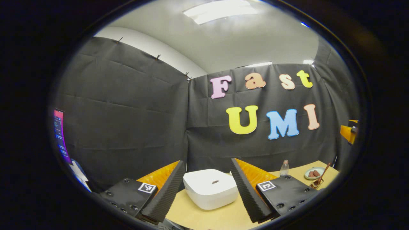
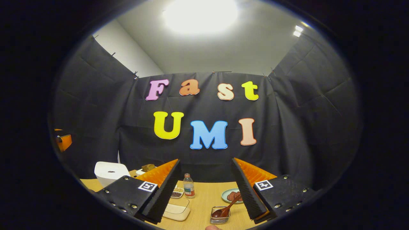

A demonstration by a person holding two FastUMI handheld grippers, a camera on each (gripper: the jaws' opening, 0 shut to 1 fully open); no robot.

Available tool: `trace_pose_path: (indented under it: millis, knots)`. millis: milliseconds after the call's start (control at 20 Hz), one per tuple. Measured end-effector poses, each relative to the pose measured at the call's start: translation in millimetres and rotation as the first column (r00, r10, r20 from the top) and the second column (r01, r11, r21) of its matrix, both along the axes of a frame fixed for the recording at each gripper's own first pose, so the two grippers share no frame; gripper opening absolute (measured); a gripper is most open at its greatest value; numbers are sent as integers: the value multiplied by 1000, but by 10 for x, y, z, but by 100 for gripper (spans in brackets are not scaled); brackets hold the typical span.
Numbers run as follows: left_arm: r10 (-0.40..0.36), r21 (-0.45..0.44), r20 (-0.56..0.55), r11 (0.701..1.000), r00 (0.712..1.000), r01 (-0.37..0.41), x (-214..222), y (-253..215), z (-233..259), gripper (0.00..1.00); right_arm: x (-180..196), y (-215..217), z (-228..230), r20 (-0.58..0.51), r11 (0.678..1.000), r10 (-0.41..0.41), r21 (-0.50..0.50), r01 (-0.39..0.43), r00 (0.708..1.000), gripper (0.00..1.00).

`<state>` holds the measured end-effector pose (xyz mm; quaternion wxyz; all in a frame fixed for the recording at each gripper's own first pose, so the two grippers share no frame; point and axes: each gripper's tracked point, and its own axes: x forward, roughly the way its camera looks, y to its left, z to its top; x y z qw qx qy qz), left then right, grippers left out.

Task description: Close the left gripper, press the button to open the rice cooker; take a wooden spoon from the chopstick holder with the right hand, scoop a spoonful of rice and pour it into the rice cooker, then put the wooden spoon back into the chopstick holder.

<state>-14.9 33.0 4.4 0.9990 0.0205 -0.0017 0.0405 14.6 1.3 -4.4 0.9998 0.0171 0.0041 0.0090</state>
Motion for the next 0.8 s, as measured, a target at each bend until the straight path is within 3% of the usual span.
trace_pose_path:
  millis: [50,100,350,400,450,800]
  knots:
    - [-4,-3,1,1000,1000,4,13,-1,2,94,-3,6,-5,-1,1000,3,11,-3,1000,95]
    - [-11,-10,3,1000,1000,11,31,-34,-2,99,0,17,-3,-1,1000,6,24,-6,1000,95]
    - [-38,-20,20,999,999,38,105,-88,-42,99,-39,-27,16,10,1000,-15,8,15,1000,95]
    - [-45,-19,17,999,999,46,112,-106,-62,94,-45,-54,22,13,1000,-24,-1,24,1000,95]
    - [-51,-18,13,999,999,52,138,-113,-74,99,-50,-68,16,12,999,-32,-4,32,999,95]
    - [-53,-27,8,998,999,53,250,-63,-97,99,-4,-28,-40,-11,999,-39,-16,39,999,95]
